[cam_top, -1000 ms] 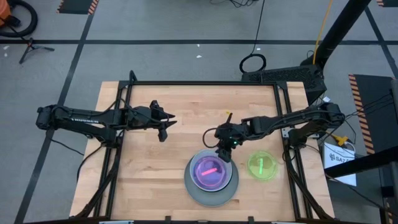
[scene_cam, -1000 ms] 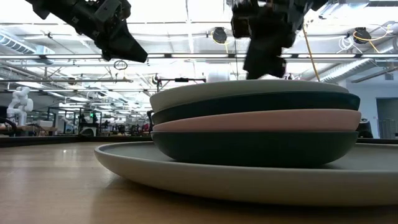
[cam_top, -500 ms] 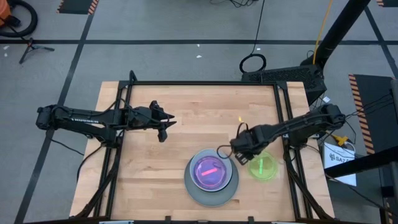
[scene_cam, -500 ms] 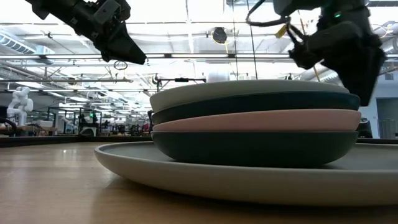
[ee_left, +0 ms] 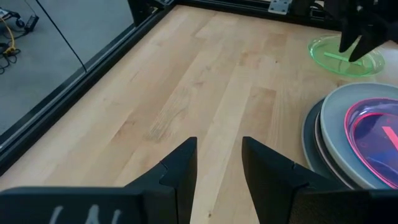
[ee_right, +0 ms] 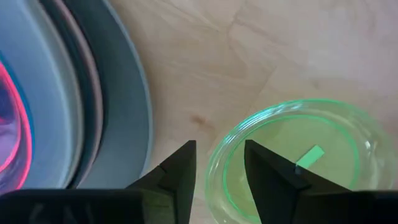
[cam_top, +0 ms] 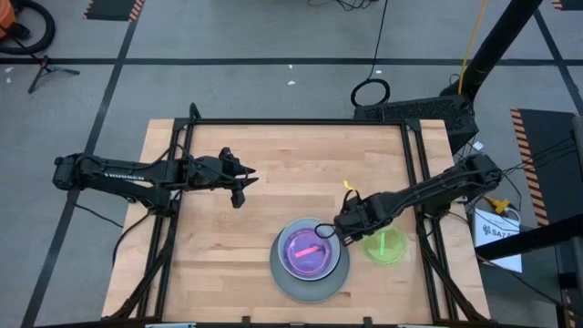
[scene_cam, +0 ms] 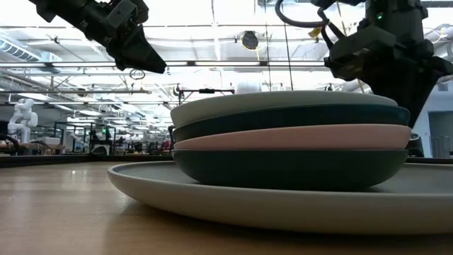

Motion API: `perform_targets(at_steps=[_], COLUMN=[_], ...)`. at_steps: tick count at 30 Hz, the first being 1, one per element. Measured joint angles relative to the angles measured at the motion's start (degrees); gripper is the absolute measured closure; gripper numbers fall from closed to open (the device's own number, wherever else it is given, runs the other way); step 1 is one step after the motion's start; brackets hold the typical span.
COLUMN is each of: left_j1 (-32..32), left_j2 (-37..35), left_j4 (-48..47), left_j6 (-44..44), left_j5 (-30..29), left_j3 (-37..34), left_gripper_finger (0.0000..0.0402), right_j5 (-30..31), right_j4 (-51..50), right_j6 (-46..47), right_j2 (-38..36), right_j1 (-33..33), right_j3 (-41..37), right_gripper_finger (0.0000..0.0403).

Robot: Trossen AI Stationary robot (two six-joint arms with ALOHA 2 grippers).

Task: Stack plastic plates
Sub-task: Stack the green plate on top of the pink plate

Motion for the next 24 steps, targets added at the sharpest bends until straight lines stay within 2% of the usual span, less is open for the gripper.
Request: perform_targets(at_steps=[18, 24], left_j1=[0.0, 0.53], left_j2=[0.0, 0.0], left_j4=[0.12, 0.13], left_j6=[2.41, 2.62], left_j5=[-0.02, -0.04], left_j3=[-0.02, -0.02], left_gripper_finger=[0.027, 0.027], right_j5=[-2.0, -3.38], right_j4=[0.41, 0.62], right_j6=[2.66, 2.66], right_j2=[11.68, 12.68], right_j1=[1.38, 1.38], right_j3=[0.0, 0.0], right_gripper_finger=[0.0276, 0.0301])
